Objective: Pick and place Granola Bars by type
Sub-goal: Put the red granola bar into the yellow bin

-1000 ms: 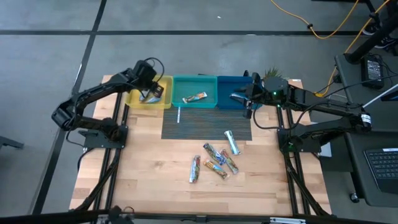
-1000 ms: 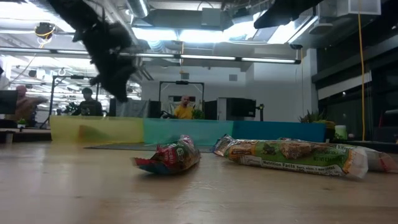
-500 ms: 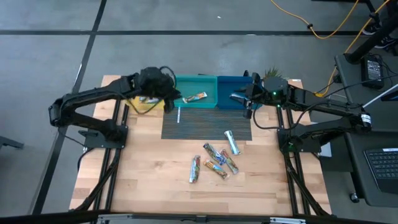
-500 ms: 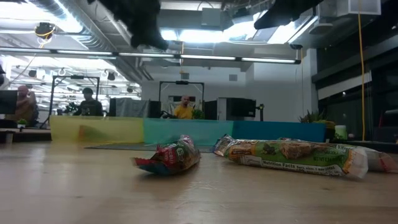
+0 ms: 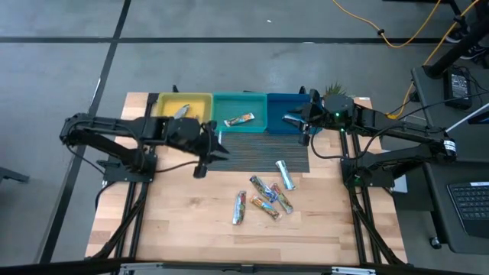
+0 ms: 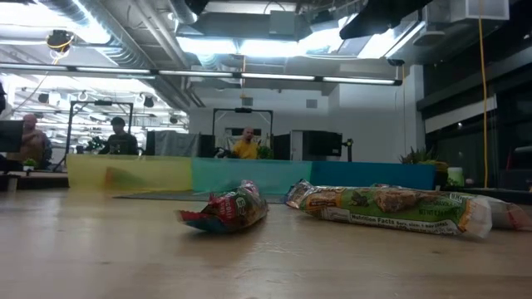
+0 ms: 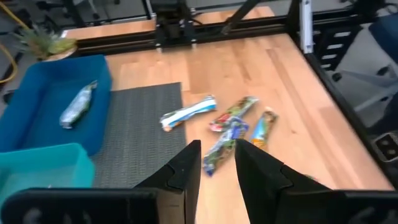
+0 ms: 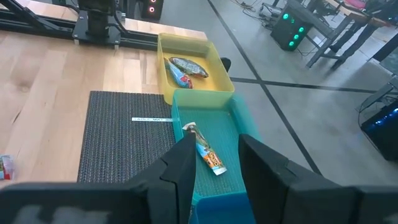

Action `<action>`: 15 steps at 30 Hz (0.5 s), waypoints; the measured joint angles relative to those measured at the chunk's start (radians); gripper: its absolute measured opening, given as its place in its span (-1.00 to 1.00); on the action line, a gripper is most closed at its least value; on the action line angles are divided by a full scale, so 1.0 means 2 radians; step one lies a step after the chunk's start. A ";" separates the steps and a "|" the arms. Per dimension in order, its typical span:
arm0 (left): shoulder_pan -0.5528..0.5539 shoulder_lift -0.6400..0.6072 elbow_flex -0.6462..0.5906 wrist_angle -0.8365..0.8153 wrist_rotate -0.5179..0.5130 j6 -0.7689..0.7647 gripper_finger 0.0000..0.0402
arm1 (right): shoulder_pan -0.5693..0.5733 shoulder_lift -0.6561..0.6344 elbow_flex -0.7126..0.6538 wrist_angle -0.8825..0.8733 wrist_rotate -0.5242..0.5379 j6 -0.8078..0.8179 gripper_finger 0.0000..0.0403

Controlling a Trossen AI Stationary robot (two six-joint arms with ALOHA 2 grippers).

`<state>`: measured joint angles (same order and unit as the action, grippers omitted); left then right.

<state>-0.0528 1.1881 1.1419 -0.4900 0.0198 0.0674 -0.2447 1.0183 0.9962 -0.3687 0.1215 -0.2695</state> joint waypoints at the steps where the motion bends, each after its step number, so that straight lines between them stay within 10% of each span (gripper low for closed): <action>1: -0.008 0.000 0.000 0.001 -0.001 -0.005 -0.54 | 0.000 0.000 0.000 0.000 0.000 0.000 -0.39; 15: -0.096 0.086 0.066 0.000 -0.030 -0.089 -0.53 | 0.000 0.000 0.000 -0.002 -0.001 0.000 -0.39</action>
<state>-0.2454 1.3593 1.2734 -0.4902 -0.0409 -0.1104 -0.2447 1.0187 0.9962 -0.3717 0.1188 -0.2695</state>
